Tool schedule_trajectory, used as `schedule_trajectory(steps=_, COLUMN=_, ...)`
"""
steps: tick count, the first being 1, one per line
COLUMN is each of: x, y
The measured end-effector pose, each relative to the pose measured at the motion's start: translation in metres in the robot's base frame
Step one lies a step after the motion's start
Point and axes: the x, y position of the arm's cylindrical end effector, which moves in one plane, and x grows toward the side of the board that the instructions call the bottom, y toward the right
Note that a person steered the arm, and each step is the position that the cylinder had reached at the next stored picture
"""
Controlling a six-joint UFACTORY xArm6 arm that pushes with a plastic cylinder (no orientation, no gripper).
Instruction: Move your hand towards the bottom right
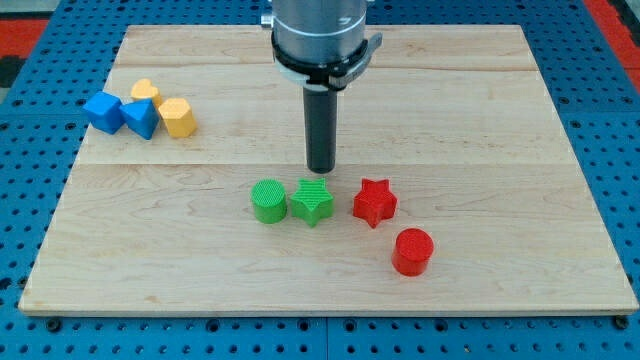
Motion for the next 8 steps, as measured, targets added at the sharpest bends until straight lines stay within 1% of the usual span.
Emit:
schedule_trajectory(steps=1, x=-0.002, y=0.058)
schedule_trajectory(steps=2, x=-0.002, y=0.082)
schedule_trajectory(steps=4, x=-0.002, y=0.084)
schedule_trajectory(steps=5, x=0.009, y=0.154)
schedule_trajectory(steps=6, x=0.047, y=0.193)
schedule_trajectory(steps=7, x=0.091, y=0.211)
schedule_trajectory(steps=8, x=0.145, y=0.194)
